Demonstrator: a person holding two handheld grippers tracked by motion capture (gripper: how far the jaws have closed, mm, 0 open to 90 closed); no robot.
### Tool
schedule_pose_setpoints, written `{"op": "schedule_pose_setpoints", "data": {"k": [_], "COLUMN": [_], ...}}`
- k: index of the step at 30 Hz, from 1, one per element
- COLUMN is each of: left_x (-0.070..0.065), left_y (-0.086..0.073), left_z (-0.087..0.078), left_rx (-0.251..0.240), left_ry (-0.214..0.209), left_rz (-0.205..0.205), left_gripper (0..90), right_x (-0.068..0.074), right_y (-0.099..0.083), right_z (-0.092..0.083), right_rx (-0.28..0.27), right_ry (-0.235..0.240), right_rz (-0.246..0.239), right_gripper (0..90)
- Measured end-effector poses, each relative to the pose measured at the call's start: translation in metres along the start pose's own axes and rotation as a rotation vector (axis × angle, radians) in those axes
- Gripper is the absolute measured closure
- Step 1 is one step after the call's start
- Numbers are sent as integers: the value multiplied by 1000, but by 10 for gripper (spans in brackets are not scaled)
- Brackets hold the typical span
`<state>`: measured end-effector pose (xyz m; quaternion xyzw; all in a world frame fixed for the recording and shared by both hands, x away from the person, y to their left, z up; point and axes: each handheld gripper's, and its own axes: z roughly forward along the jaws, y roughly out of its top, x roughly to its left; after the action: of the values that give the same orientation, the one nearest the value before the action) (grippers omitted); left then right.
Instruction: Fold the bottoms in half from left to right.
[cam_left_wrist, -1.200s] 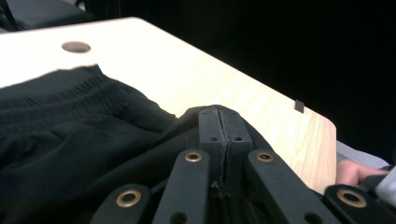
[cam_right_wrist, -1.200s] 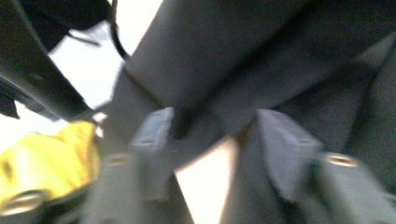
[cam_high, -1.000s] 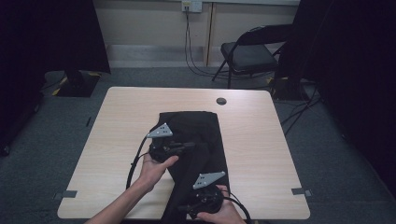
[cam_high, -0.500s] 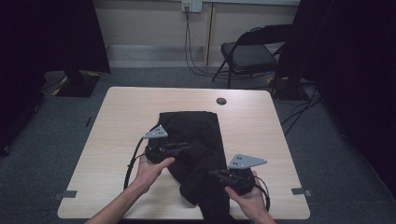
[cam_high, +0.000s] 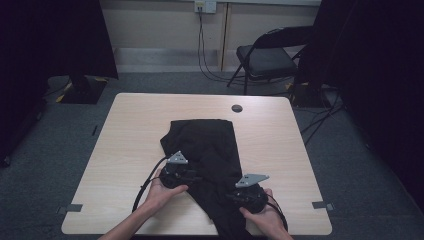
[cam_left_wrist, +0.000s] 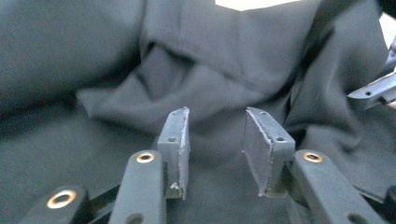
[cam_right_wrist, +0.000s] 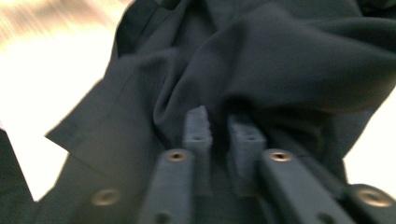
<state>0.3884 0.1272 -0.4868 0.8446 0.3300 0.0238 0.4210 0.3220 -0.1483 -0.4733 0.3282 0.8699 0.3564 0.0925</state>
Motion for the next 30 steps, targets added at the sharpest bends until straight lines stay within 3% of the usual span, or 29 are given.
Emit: {"op": "schedule_pose_setpoints", "data": {"k": [2, 3, 5, 9, 10, 13, 14, 16, 17, 18, 19, 20, 21, 22, 26, 27, 29, 30], "left_x": [2, 5, 13, 33, 36, 48, 57, 64, 69, 73, 78, 82, 85, 87, 93, 95, 99, 100], "left_y": [0, 3, 10, 19, 20, 28, 34, 38, 40, 42, 42, 42, 42, 41, 40, 39, 35, 33], "left_z": [-3, -9, -20, -36, -39, -52, -54, -54, -53, -51, -46, -39, -32, -28, -12, -10, -3, 0], "left_rx": [5, -18, -57, -119, -109, -144, -163, -161, -189, -196, -188, -174, -163, -155, -115, -103, -74, -61], "left_ry": [-2, -3, 22, 85, 86, 143, 180, 193, 196, 193, 204, 217, 224, 225, 249, 254, 261, 242], "left_rz": [8, 6, -2, -39, -46, -38, -32, -43, -51, -61, -76, -75, -77, -83, -79, -83, -94, -88], "left_gripper": [594, 589, 587, 580, 564, 560, 539, 527, 497, 497, 471, 471, 458, 458, 390, 366, 359, 375], "right_x": [-2, -4, -11, -29, -38, -45, -52, -56, -69, -69, -79, -79, -89, -89, -103, -106, -107, -108], "right_y": [3, 4, 8, 9, 13, 21, 36, 45, 65, 65, 81, 81, 96, 96, 100, 96, 94, 92], "right_z": [-3, -8, -28, -60, -67, -70, -62, -53, -26, -26, -2, -2, 30, 30, 70, 83, 87, 91], "right_rx": [12, 9, -20, -107, -123, -136, -150, -148, -148, -148, -133, -133, -113, -113, -80, -51, -43, -42], "right_ry": [31, 37, 5, -43, -61, -89, -110, -110, -100, -100, -108, -108, -126, -126, -136, -142, -137, -134], "right_rz": [5, 13, 19, 93, 120, 121, 98, 94, 94, 94, 102, 102, 90, 90, 152, 171, 175, 185], "right_gripper": [617, 597, 558, 491, 484, 477, 470, 465, 463, 463, 463, 463, 460, 460, 393, 378, 381, 407]}}
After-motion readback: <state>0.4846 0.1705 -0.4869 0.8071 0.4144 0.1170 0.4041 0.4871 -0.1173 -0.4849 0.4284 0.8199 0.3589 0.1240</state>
